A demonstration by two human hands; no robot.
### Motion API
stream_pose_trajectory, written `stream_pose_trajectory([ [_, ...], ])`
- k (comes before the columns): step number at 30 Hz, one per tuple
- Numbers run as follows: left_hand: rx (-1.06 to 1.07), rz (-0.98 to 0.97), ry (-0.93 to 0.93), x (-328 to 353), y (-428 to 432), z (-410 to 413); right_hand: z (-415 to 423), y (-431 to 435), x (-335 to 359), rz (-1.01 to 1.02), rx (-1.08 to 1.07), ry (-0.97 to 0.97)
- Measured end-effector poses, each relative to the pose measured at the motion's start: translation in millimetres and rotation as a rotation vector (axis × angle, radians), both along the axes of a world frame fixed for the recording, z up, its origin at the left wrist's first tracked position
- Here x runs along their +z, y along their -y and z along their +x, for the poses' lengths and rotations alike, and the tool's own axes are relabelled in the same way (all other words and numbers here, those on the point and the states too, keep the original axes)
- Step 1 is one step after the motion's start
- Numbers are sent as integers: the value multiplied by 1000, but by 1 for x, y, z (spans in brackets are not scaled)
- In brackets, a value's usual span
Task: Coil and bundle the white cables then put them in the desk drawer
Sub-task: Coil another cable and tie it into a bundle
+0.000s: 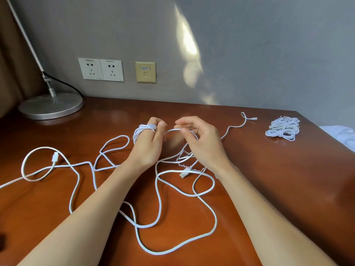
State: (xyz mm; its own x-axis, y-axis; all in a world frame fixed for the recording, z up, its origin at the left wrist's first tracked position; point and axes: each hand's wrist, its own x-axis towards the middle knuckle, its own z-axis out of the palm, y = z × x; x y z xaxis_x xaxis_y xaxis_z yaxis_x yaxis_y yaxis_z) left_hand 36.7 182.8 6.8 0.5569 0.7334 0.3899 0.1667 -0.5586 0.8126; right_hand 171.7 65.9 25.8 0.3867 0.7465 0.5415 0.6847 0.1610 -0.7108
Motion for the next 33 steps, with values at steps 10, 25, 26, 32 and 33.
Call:
stream_pose_trajectory([
  [10, -83, -442, 211, 15, -2, 3, 0, -1, -5, -186, 22, -20],
  [25, -542, -691, 67, 16, 4, -7, -4, 3, 4, -28, 30, -142],
  [26, -581, -700, 35, 17, 7, -8, -4, 4, 4, -24, 53, -148],
  [32, -752, -721, -117, 20, 15, -8, -4, 6, 10, -79, 179, -192],
  [33, -774, -733, -133, 21, 16, -8, -3, 7, 10, -115, 205, -193],
])
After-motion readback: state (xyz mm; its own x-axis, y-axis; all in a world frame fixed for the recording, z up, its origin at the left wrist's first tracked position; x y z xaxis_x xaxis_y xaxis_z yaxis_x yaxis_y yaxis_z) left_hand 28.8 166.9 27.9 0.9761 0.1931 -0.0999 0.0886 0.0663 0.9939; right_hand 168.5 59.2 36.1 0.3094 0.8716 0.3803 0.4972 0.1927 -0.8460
